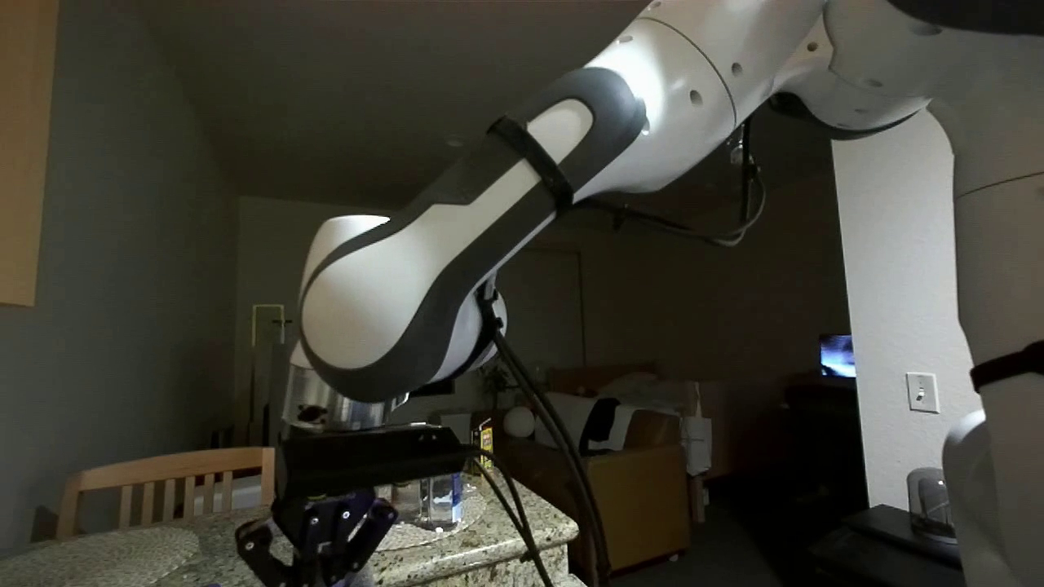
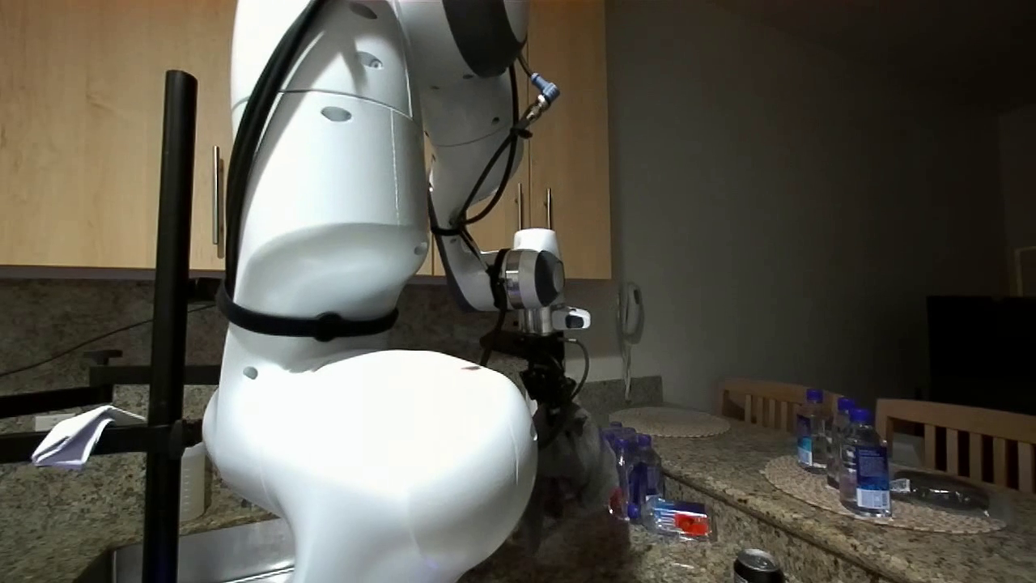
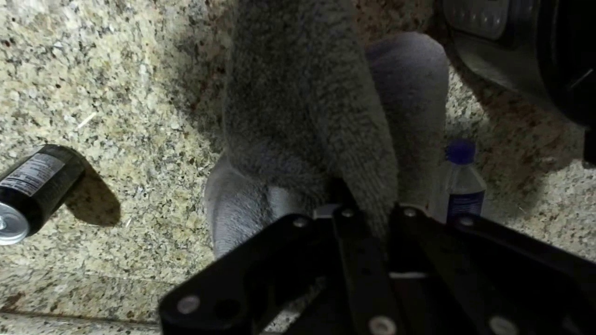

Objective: Move the grey towel to the left

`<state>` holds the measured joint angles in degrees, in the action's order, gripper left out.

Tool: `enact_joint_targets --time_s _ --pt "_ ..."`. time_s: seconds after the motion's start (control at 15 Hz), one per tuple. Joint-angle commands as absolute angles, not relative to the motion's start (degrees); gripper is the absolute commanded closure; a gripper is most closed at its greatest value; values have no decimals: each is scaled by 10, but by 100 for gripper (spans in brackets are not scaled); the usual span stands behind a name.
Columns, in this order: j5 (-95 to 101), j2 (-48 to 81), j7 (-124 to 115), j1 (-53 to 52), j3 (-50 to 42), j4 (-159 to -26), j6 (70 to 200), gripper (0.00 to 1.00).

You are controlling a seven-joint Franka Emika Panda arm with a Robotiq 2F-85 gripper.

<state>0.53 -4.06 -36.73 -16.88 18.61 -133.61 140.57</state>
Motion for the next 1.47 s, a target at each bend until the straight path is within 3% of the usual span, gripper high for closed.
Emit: enact_joint_targets --time_s 0.0,0.47,1.4 --pt "74 -18 -454 -176 212 -1339 1436 91" --pt "261 105 -656 -213 187 -1246 1417 91" --pt "248 269 -743 -304 52 -1091 1387 91"
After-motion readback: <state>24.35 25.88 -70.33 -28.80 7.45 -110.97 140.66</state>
